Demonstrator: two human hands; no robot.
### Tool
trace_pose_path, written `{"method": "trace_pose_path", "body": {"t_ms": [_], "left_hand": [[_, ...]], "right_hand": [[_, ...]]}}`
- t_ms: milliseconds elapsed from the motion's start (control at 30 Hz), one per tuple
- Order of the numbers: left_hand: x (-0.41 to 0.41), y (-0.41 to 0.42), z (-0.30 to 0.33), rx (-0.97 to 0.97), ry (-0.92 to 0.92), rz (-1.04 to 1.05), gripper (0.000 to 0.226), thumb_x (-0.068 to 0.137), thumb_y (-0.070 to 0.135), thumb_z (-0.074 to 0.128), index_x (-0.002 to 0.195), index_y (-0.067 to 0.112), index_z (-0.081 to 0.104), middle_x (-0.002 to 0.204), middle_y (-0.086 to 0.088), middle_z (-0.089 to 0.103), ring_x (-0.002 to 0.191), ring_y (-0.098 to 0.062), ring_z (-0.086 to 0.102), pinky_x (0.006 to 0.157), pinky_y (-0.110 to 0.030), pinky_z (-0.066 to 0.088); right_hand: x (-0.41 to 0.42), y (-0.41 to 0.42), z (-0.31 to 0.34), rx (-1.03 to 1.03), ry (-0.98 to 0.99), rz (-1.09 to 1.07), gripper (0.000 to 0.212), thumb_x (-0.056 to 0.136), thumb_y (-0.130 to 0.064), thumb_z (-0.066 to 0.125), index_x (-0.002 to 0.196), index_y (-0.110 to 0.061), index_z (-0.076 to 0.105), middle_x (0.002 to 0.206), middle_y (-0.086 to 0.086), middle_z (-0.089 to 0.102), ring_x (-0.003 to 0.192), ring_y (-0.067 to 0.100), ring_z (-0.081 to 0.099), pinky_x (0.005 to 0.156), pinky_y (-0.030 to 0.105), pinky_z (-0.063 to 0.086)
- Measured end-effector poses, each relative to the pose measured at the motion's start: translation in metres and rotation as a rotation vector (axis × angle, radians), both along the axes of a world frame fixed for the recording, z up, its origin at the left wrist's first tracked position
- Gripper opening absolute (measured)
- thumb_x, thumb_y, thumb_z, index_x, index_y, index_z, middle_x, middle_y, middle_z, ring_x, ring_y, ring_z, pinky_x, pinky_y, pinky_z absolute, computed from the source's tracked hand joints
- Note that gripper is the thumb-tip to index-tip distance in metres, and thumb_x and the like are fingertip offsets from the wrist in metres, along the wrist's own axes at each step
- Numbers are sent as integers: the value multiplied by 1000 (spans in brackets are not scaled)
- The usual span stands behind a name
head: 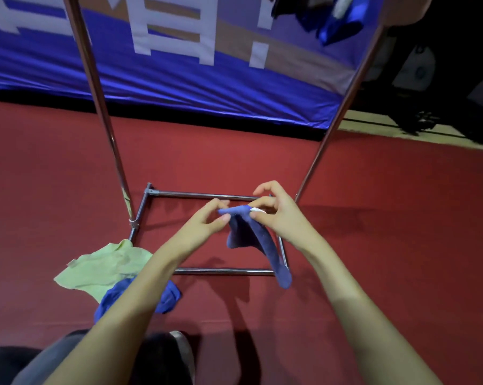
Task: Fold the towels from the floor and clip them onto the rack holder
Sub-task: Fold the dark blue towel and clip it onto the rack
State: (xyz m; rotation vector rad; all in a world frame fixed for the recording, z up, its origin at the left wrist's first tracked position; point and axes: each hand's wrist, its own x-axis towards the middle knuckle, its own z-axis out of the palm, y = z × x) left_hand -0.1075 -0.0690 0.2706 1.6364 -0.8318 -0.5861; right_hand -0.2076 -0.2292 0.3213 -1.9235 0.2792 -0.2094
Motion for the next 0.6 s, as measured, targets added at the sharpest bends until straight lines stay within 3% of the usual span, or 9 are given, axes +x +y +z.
{"method": "trace_pose_path", "body": {"t_ms": [67, 167, 300, 500, 600], "left_hand": [[-7, 2, 5, -105, 150, 0, 16, 88, 24, 59, 85, 14, 47, 88, 3, 57, 84, 0, 51, 80, -13, 39], [-11, 1, 12, -187, 190, 135, 9, 90, 10, 57, 83, 13, 53, 69, 9, 61, 68, 1, 51, 67, -8, 39], [-8, 0, 11, -198, 188, 188, 13, 85, 7, 63, 89, 17, 69, 73, 9, 72, 73, 2, 60, 71, -8, 46], [-10, -2, 8, -219, 114, 325, 17, 83, 1, 63, 77, 16, 68, 67, 19, 70, 67, 9, 59, 67, -5, 45], [-9, -1, 9, -282, 155, 359, 17, 86, 3, 59, 81, 18, 67, 69, 18, 70, 69, 6, 59, 69, -7, 47]], "right_hand": [[-2, 3, -1, 22, -23, -30, 33, 83, 4, 55, 91, -26, 45, 81, -4, 66, 64, 3, 52, 67, 20, 43], [-2, 6, -2, 31, -57, -59, 32, 82, 6, 55, 89, -25, 46, 79, -6, 66, 63, 0, 52, 66, 19, 43], [2, 12, -5, -1, -83, -57, 31, 81, 7, 54, 90, -21, 47, 75, -9, 66, 67, 2, 55, 70, 20, 44], [2, 20, -11, -10, -68, -71, 23, 80, 3, 55, 91, -15, 50, 77, -5, 61, 69, 10, 50, 70, 23, 41], [-3, 19, -20, -109, 9, -25, 27, 77, -1, 58, 95, -21, 53, 86, -4, 62, 83, 16, 58, 76, 27, 46]]}}
